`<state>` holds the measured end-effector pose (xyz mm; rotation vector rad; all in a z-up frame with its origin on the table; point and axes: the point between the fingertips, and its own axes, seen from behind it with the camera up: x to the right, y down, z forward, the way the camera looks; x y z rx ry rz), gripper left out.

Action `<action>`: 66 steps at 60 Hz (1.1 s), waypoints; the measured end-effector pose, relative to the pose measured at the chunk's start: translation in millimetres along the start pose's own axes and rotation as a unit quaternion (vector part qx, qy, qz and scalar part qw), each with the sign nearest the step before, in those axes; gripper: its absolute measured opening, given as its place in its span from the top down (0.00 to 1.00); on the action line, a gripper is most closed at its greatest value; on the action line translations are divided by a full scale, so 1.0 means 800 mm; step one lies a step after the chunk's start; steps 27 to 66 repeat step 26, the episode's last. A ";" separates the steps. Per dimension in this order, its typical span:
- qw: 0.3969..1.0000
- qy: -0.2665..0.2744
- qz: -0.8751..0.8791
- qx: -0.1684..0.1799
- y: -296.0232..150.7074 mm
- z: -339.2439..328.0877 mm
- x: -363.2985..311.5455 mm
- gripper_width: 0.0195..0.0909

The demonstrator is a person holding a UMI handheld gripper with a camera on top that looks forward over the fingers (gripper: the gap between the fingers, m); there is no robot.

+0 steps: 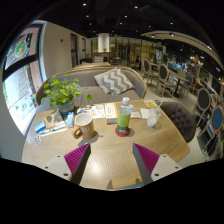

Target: Pour water

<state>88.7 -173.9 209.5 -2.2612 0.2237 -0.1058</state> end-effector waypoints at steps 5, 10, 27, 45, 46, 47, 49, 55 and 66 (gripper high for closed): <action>1.000 -0.003 0.000 0.005 0.016 -0.039 -0.014 0.08; 1.000 0.008 -0.004 0.005 0.030 -0.063 -0.016 0.08; 1.000 0.016 -0.008 0.018 0.039 -0.103 -0.012 0.08; 1.000 0.016 -0.008 0.018 0.039 -0.103 -0.012 0.08; 1.000 0.016 -0.008 0.018 0.039 -0.103 -0.012 0.08; 1.000 0.016 -0.008 0.018 0.039 -0.103 -0.012 0.08; 1.000 0.016 -0.008 0.018 0.039 -0.103 -0.012 0.08; 1.000 0.016 -0.008 0.018 0.039 -0.103 -0.012 0.08; 1.000 0.016 -0.008 0.018 0.039 -0.103 -0.012 0.08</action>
